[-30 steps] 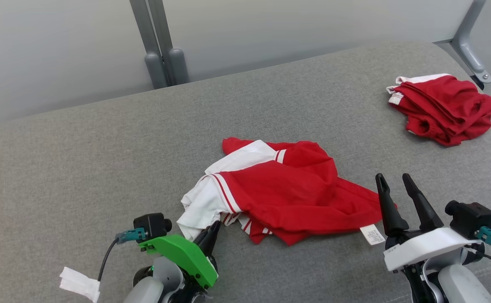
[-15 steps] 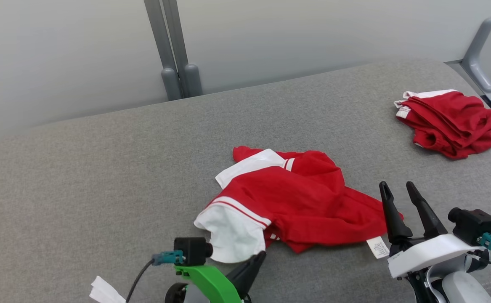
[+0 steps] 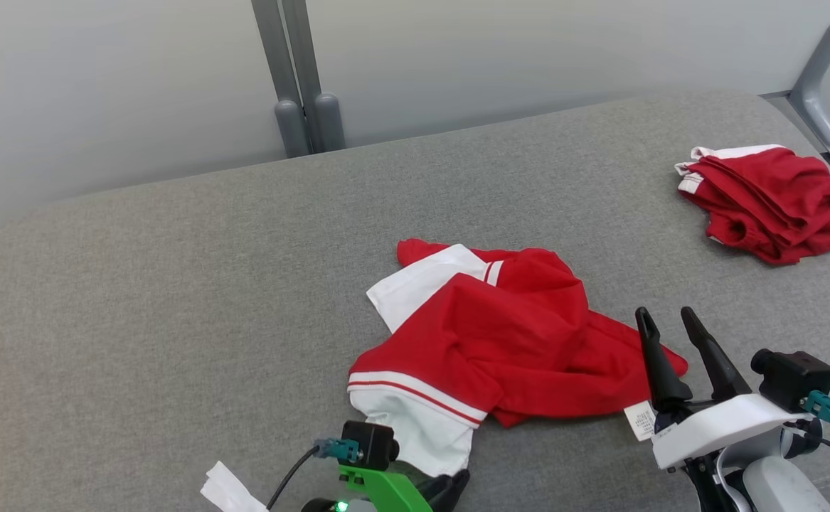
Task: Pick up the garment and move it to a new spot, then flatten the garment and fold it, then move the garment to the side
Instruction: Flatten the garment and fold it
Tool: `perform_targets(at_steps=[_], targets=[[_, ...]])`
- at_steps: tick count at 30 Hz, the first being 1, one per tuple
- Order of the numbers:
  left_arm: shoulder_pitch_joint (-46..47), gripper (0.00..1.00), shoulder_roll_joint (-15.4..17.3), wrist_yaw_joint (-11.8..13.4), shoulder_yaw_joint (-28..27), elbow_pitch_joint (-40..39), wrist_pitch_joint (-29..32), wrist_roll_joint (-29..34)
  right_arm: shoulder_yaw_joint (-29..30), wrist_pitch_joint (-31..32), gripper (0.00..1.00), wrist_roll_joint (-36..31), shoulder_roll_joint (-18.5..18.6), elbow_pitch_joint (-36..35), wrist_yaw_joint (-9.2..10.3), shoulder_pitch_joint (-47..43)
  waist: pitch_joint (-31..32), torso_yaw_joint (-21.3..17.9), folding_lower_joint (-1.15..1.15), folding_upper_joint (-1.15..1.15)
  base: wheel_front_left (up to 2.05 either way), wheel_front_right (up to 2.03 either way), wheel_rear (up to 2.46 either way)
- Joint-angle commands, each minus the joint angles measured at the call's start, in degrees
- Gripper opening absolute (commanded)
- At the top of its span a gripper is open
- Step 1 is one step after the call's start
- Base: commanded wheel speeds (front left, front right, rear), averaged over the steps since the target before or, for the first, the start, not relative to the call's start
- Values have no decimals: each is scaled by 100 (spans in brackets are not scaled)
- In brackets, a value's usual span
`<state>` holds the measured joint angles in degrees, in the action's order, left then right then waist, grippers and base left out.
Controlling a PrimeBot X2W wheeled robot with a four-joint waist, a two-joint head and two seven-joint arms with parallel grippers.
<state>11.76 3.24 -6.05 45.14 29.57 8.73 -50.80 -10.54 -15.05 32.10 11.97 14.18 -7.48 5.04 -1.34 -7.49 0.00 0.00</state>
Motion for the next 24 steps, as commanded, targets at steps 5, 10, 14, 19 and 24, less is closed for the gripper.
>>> perform_targets(at_steps=[5,10,14,19,24], targets=[[166,100,-13,-49,28,135,-297,-79,36,-16,100,20,32,64,-2,3,66,40,0,0,0,0,0],[-29,100,182,-72,27,-425,-262,-134,89,-16,100,12,23,67,-2,-85,161,113,0,0,0,0,0],[-190,100,445,53,-39,-1362,-119,-223,148,-16,100,0,26,42,-2,-113,212,163,0,0,0,0,0],[-338,100,912,528,-437,-2478,-144,-167,182,-16,100,-18,45,-1,-2,-129,247,182,0,0,0,0,0],[-518,100,1135,872,-728,-2838,-130,-264,133,-16,100,0,72,-16,-2,-93,254,84,0,0,0,0,0]])
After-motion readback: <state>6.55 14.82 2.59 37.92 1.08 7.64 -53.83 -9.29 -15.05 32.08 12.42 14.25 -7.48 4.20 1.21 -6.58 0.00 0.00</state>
